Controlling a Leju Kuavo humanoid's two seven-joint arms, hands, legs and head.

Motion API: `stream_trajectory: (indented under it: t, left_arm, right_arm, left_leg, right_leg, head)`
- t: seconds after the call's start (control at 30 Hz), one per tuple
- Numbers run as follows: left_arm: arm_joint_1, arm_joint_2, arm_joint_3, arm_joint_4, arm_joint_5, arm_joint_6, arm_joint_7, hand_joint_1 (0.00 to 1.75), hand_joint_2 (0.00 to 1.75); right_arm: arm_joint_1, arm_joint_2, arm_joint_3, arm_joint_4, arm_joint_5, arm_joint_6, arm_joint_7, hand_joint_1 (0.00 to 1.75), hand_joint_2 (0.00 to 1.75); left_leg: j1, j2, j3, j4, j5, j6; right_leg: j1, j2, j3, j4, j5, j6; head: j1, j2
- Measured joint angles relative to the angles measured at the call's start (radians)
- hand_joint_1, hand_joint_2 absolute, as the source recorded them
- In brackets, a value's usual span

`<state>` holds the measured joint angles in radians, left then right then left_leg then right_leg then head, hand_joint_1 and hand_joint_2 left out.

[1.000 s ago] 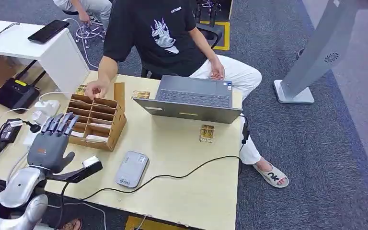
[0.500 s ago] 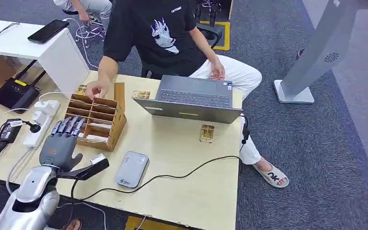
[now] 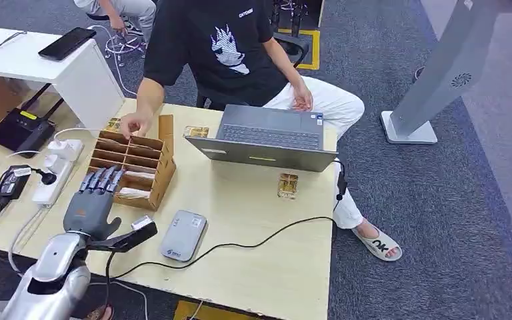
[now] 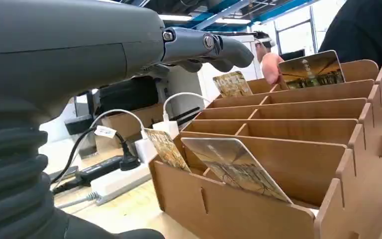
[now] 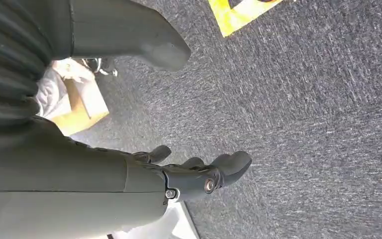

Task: Pass the card to the sensor for recognition and then transmit it.

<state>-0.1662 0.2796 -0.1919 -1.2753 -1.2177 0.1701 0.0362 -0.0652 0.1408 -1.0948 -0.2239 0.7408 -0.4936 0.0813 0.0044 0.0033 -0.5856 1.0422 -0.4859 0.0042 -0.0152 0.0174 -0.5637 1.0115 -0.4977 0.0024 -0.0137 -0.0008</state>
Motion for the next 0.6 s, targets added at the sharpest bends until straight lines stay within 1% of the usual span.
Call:
stream_trajectory:
  t: [0.1,0.13,0.17,0.2,0.23,0.6]
  left_arm:
    - [-0.001,-0.003,0.0,0.005,0.0,0.0,0.0,0.0,1.75]
    - [-0.001,-0.003,0.0,0.007,0.0,0.0,0.0,0.03,1.75]
    - [-0.001,-0.005,0.0,0.008,0.0,0.001,-0.003,0.38,1.75]
    - [-0.002,-0.005,0.0,0.011,0.0,0.003,-0.006,1.54,1.75]
    - [-0.003,-0.006,0.0,0.014,0.0,0.003,-0.006,1.75,1.75]
    - [-0.012,-0.015,0.0,0.054,0.0,0.012,-0.015,1.75,1.75]
  right_arm:
    - [0.0,0.0,0.0,0.0,0.0,0.0,0.0,0.0,1.75]
    - [0.0,0.0,0.0,0.0,0.0,0.0,0.0,0.0,1.75]
    - [0.0,0.0,0.0,0.0,0.0,0.0,0.0,0.0,1.75]
    - [0.0,0.0,0.0,0.0,0.0,0.001,0.0,0.0,1.75]
    - [0.0,0.0,0.0,0.0,0.002,0.001,0.0,0.0,1.75]
    - [0.0,-0.002,0.001,0.0,0.005,0.003,0.0,0.0,1.75]
  left_leg:
    - [0.0,0.0,0.0,0.0,0.0,0.0]
    - [0.0,0.0,0.0,0.0,0.0,0.0]
    - [0.0,0.0,0.0,0.0,0.0,0.0]
    - [0.0,0.0,0.0,0.0,0.0,0.0]
    - [0.0,0.0,0.0,0.0,0.0,0.0]
    - [0.0,0.0,0.0,0.0,0.0,0.0]
  right_leg:
    - [0.0,0.0,0.0,0.0,0.0,0.0]
    - [0.0,0.0,0.0,0.0,0.0,0.0]
    - [0.0,0.0,0.0,0.0,0.0,0.0]
    - [0.0,0.0,0.0,0.0,0.0,0.0]
    - [0.0,0.0,0.0,0.0,0.0,0.0]
    - [0.0,0.0,0.0,0.0,0.0,0.0]
  head:
    - [0.0,0.0]
    - [0.0,0.0]
    - [0.0,0.0]
    - [0.0,0.0]
    - [0.0,0.0]
    - [0.0,0.0]
